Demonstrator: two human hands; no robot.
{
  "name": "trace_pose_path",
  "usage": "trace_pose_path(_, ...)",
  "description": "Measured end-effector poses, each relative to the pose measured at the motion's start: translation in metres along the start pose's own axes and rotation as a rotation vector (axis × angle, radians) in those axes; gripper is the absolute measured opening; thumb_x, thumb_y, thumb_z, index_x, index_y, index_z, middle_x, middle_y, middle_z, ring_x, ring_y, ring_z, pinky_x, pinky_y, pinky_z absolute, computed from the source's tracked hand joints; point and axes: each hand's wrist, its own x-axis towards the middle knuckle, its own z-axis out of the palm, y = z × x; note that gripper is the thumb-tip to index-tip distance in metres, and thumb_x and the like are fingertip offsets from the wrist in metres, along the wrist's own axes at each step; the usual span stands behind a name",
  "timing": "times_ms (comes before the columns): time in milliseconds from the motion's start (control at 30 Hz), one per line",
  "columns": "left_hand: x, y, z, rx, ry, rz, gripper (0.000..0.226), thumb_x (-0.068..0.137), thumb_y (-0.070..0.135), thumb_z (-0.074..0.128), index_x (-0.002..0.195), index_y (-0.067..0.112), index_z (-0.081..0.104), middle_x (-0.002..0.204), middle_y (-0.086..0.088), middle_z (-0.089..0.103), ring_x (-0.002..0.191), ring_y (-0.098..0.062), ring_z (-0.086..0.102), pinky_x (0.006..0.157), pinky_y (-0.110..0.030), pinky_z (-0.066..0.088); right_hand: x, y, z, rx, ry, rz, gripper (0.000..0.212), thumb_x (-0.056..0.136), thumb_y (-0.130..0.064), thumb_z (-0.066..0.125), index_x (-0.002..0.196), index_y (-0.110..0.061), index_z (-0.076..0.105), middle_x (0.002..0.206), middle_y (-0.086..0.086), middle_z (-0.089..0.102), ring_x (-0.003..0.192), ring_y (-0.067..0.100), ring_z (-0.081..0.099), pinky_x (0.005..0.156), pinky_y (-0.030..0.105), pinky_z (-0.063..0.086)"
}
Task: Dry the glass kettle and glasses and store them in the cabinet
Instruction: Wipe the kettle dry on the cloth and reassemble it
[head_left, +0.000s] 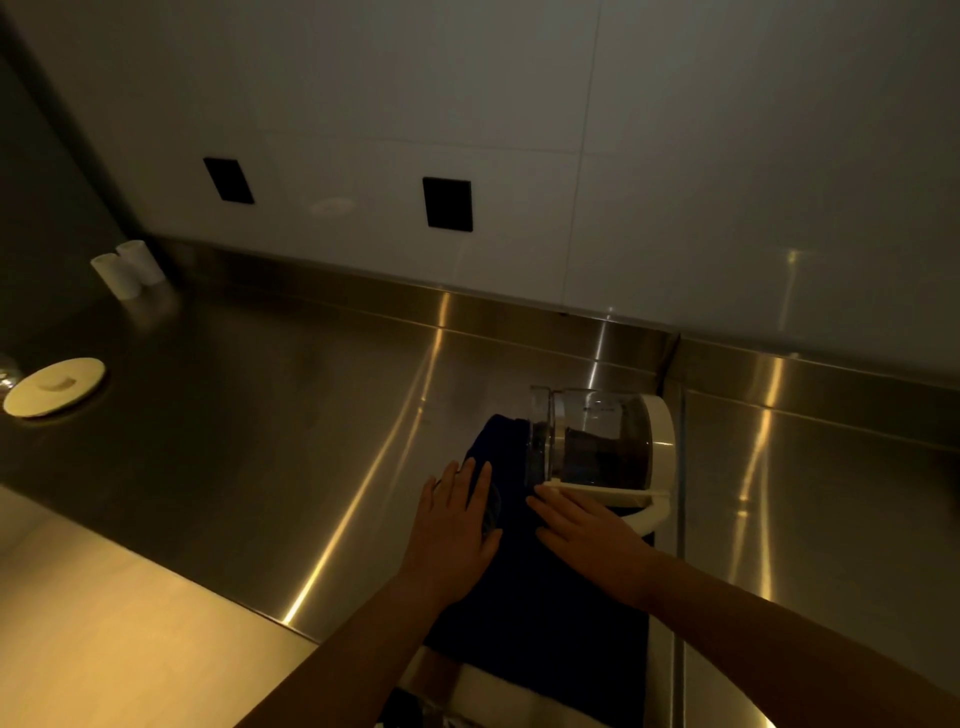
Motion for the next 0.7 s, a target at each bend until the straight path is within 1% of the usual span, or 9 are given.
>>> trace_pose_path(133,0.0,0.001,-0.001,-0.016,0.005,0.0,0.075,0.097,0.05,0.03,0.149,0.021,-0.016,0.16,-0.005,-0.011,0.146,-0.022,-0.011,0.115,-0.038,-0.011,0.003,0.003,0.004,-0.041,0.011,-0.013,0.058,0.081,-0.002,0.063,0.135,-0.005,0.042,0.155,0.018,0.014,0.143,0.036,0.005,0.104,0.048,-0.015)
trace_pose_path(167,0.0,0.001,-0.001,-0.012,0.008,0.0,0.075,0.097,0.05,0.03,0.149,0.021,-0.016,0.16,-0.005,-0.01,0.146,-0.022,-0.011,0.115,-0.038,-0.01,0.004,0.003,0.003,-0.054,0.029,-0.008,0.057,0.08,-0.003,0.064,0.133,-0.005,0.045,0.154,0.019,0.017,0.143,0.035,0.008,0.104,0.049,-0.014)
trace_pose_path(200,0.001,0.001,-0.001,-0.009,0.01,-0.001,0.075,0.097,0.05,0.03,0.149,0.021,-0.016,0.16,-0.005,-0.01,0.146,-0.022,-0.01,0.115,-0.038,-0.01,0.005,0.003,0.001,-0.069,0.041,0.004,0.054,0.078,-0.007,0.068,0.129,-0.006,0.05,0.152,0.019,0.025,0.142,0.035,0.016,0.106,0.05,-0.009)
trace_pose_path(267,0.0,0.001,-0.001,-0.005,0.008,-0.002,0.075,0.097,0.05,0.03,0.149,0.021,-0.016,0.16,-0.005,-0.01,0.146,-0.022,-0.01,0.116,-0.038,-0.01,0.006,0.002,-0.007,-0.047,0.039,0.036,0.05,0.066,-0.018,0.081,0.113,-0.013,0.065,0.14,0.015,0.047,0.134,0.032,0.037,0.108,0.049,0.01)
trace_pose_path(300,0.001,0.001,-0.001,-0.004,0.007,-0.002,0.075,0.097,0.05,0.03,0.149,0.021,-0.016,0.16,-0.005,-0.01,0.146,-0.022,-0.01,0.116,-0.038,-0.01,0.007,0.003,-0.011,-0.024,0.048,0.043,0.049,0.058,-0.023,0.086,0.104,-0.016,0.069,0.133,0.012,0.055,0.129,0.03,0.045,0.106,0.047,0.02)
trace_pose_path(367,0.001,0.0,-0.001,-0.003,0.005,-0.001,0.076,0.097,0.05,0.03,0.148,0.021,-0.017,0.16,-0.005,-0.011,0.146,-0.023,-0.01,0.115,-0.038,-0.01,0.008,0.006,-0.013,0.004,0.087,0.034,0.049,0.049,-0.027,0.091,0.094,-0.019,0.072,0.124,0.009,0.063,0.122,0.028,0.053,0.103,0.044,0.028)
trace_pose_path(500,0.001,0.0,0.001,0.004,0.001,-0.003,0.076,0.097,0.051,0.03,0.148,0.021,-0.018,0.16,-0.005,-0.01,0.146,-0.023,-0.01,0.115,-0.039,-0.01,0.007,0.013,-0.022,0.01,0.152,0.04,0.056,0.038,-0.029,0.095,0.089,-0.02,0.075,0.111,0.004,0.069,0.113,0.025,0.06,0.098,0.04,0.036)
trace_pose_path(600,0.002,0.0,0.001,0.003,0.001,-0.007,0.075,0.097,0.051,0.028,0.149,0.022,-0.017,0.16,-0.005,-0.009,0.146,-0.023,-0.01,0.115,-0.039,-0.01,0.005,0.019,-0.027,-0.003,0.218,0.042,0.06,0.03,-0.026,0.095,0.086,-0.018,0.075,0.105,0.005,0.071,0.109,0.027,0.062,0.094,0.04,0.042)
trace_pose_path(700,0.002,0.0,0.002,-0.009,0.001,-0.003,0.075,0.096,0.051,0.028,0.148,0.022,-0.017,0.16,-0.004,-0.009,0.146,-0.023,-0.011,0.115,-0.039,-0.011,0.002,0.029,-0.029,-0.001,0.236,0.072,0.058,0.037,-0.028,0.095,0.091,-0.017,0.075,0.109,0.006,0.069,0.113,0.029,0.06,0.094,0.041,0.045)
